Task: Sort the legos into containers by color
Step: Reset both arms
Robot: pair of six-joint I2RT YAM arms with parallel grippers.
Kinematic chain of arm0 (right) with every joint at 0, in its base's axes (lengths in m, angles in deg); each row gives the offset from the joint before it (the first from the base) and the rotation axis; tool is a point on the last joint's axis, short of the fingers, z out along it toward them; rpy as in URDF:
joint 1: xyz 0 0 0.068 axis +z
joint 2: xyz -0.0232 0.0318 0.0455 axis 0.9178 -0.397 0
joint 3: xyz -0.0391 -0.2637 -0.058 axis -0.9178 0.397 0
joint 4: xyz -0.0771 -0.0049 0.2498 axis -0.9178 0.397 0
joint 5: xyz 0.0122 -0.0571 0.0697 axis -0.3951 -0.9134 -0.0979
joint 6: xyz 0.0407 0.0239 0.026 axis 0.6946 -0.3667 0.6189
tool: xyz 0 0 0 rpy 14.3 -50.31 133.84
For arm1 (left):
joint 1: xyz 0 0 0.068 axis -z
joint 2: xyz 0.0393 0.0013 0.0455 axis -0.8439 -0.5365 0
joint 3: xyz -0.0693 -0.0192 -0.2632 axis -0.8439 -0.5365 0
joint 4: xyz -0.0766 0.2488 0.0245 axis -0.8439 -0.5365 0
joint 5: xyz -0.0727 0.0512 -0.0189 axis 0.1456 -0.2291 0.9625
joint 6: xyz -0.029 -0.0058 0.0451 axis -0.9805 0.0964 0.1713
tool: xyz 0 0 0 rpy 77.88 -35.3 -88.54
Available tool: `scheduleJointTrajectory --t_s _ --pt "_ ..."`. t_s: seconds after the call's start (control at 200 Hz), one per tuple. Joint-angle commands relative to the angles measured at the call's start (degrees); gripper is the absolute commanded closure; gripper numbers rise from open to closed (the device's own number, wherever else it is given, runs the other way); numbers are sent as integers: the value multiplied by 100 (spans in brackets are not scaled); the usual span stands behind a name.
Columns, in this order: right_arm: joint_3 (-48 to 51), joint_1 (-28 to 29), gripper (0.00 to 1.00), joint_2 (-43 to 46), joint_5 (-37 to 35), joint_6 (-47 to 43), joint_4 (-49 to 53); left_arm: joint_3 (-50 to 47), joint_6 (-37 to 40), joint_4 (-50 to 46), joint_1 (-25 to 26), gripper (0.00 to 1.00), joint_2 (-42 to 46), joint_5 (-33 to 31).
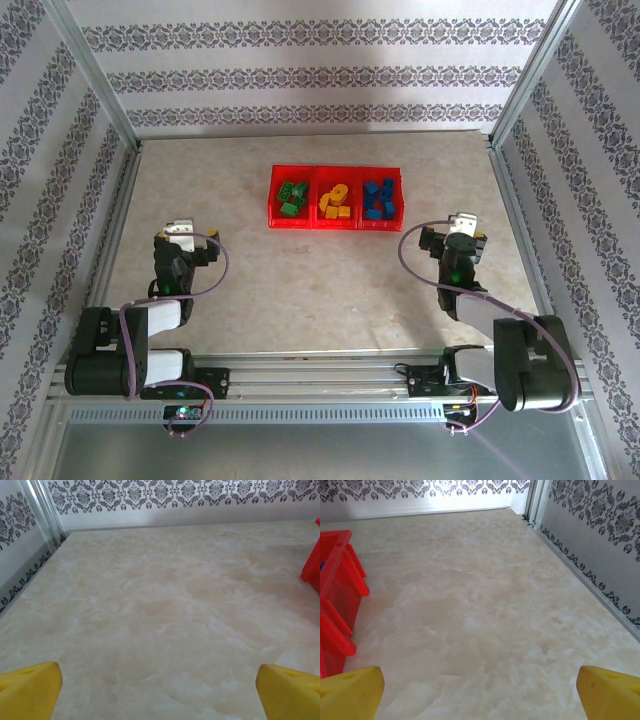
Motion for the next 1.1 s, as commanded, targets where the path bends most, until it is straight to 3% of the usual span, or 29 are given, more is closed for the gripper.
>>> scheduleJointTrajectory --t_s 0.0,0.34,0.46,0.63,0.789,0.929,1.009,1.094 --pt "23 -129 2 -269 557 -10 -1021 85 86 157 52 0 37 25" --pt "-147 -180 2 -1441 1173 -126 -1873 331 -30 -237 17 0 -29 -54" --pt "-275 -180 2 -1664 1352 -177 -1914 241 -370 -42 34 0 0 246" --pt "-389 -180 2 -1669 1288 -148 -1614 343 -418 517 140 0 -538 345" --pt "-389 -180 2 -1652 1293 -156 -1569 612 -186 423 328 0 -992 293" --pt "-389 -180 2 -1651 1286 -165 -1561 600 -61 1351 386 0 -1862 362" --pt "-389 -178 2 -1651 1286 -174 -1543 945 -70 223 386 0 -1629 463" --pt "-394 -172 2 -1651 1287 -182 -1535 1015 -236 330 299 0 -1743 333"
